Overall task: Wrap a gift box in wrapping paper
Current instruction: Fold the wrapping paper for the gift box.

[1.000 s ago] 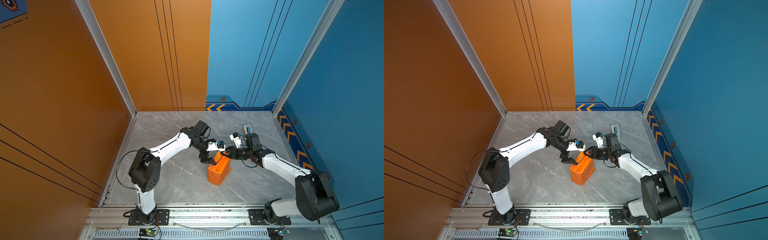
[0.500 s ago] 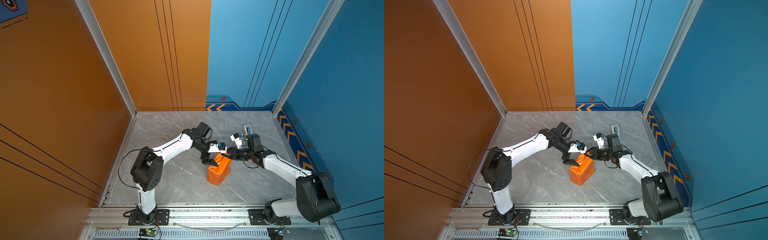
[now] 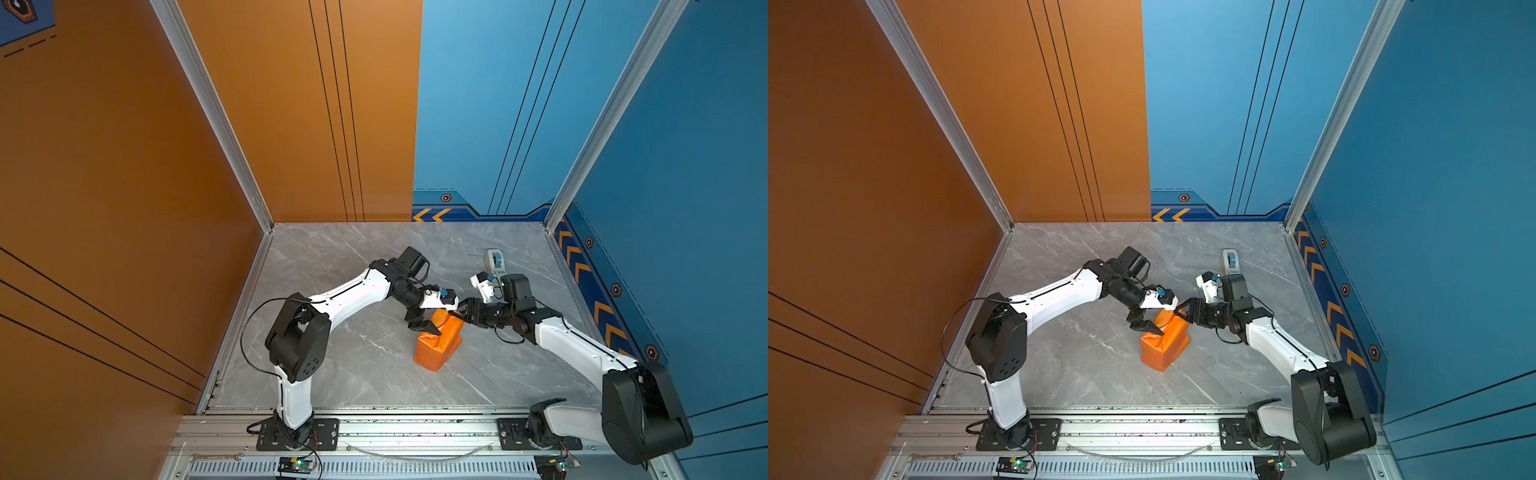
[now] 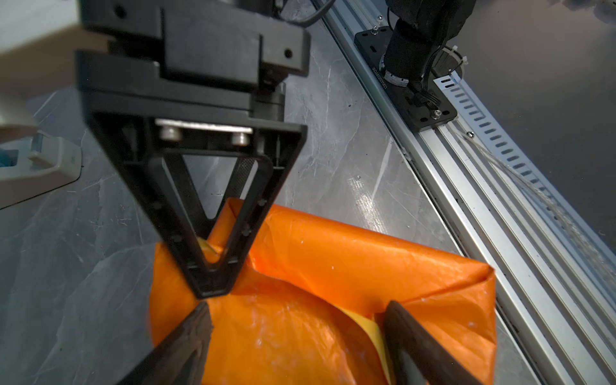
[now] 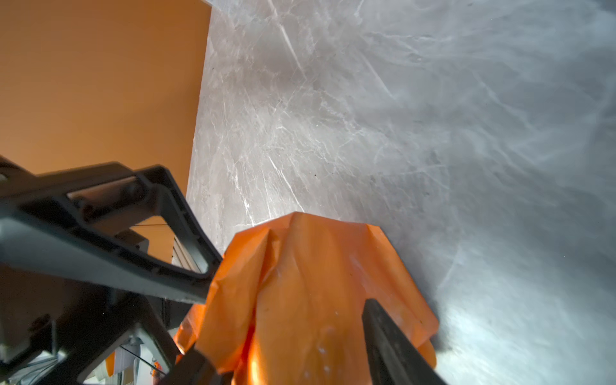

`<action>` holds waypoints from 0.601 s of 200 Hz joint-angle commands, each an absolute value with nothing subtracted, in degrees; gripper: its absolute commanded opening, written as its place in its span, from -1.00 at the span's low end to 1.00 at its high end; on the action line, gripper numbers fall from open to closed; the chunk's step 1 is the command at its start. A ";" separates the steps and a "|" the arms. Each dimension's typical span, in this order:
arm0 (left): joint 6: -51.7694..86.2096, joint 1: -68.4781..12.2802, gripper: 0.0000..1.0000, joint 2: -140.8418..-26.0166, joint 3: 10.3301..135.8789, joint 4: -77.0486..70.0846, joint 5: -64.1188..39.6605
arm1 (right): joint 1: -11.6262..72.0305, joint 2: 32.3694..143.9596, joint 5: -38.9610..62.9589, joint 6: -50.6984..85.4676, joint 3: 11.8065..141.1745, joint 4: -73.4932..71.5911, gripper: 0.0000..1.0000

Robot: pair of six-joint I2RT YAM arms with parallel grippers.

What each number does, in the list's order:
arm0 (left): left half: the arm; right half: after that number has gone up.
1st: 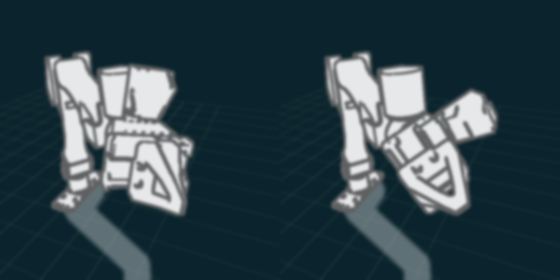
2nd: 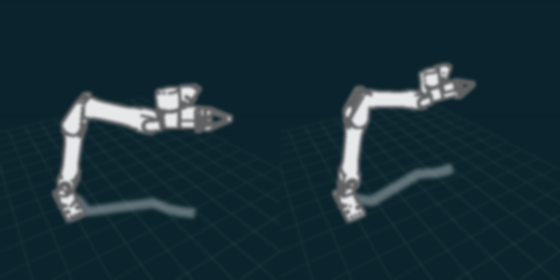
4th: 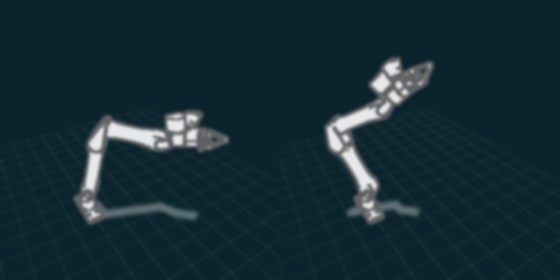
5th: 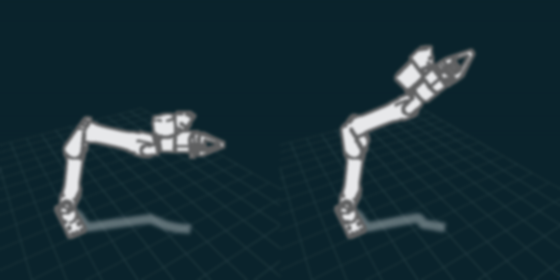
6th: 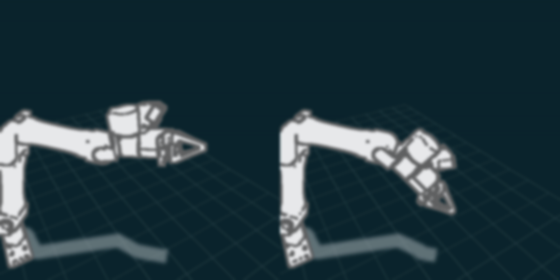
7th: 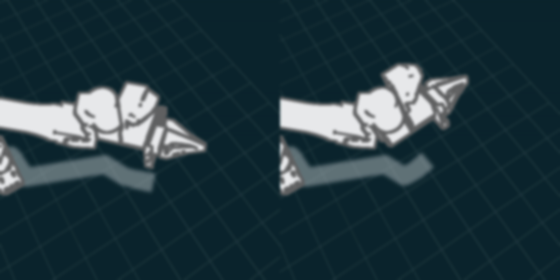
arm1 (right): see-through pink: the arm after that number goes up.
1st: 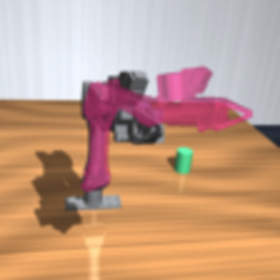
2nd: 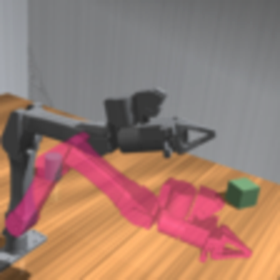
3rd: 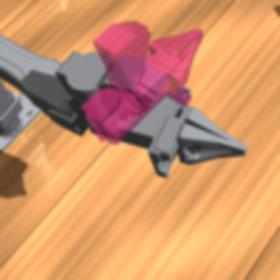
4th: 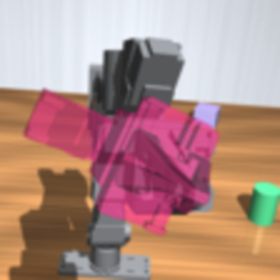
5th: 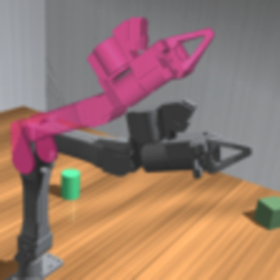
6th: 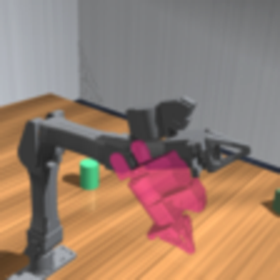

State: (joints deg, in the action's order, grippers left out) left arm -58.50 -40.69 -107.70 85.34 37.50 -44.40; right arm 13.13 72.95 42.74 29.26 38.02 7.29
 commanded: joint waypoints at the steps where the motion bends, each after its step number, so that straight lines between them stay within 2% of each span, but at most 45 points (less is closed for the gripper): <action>1: -62.62 -42.22 0.60 -109.50 81.84 45.17 -43.99 | 11.93 69.63 39.65 30.95 37.18 13.53 0.54; 61: -61.50 -43.06 0.59 -109.69 82.19 45.09 -42.02 | 18.16 60.70 31.96 40.70 36.81 16.60 0.79; 92: -61.39 -43.41 0.60 -109.51 82.36 45.03 -41.40 | 21.91 61.55 26.21 44.37 36.83 18.18 0.81; 120: -61.13 -43.67 0.60 -109.15 82.65 45.08 -40.84 | 24.43 64.67 25.93 45.19 38.02 16.64 0.79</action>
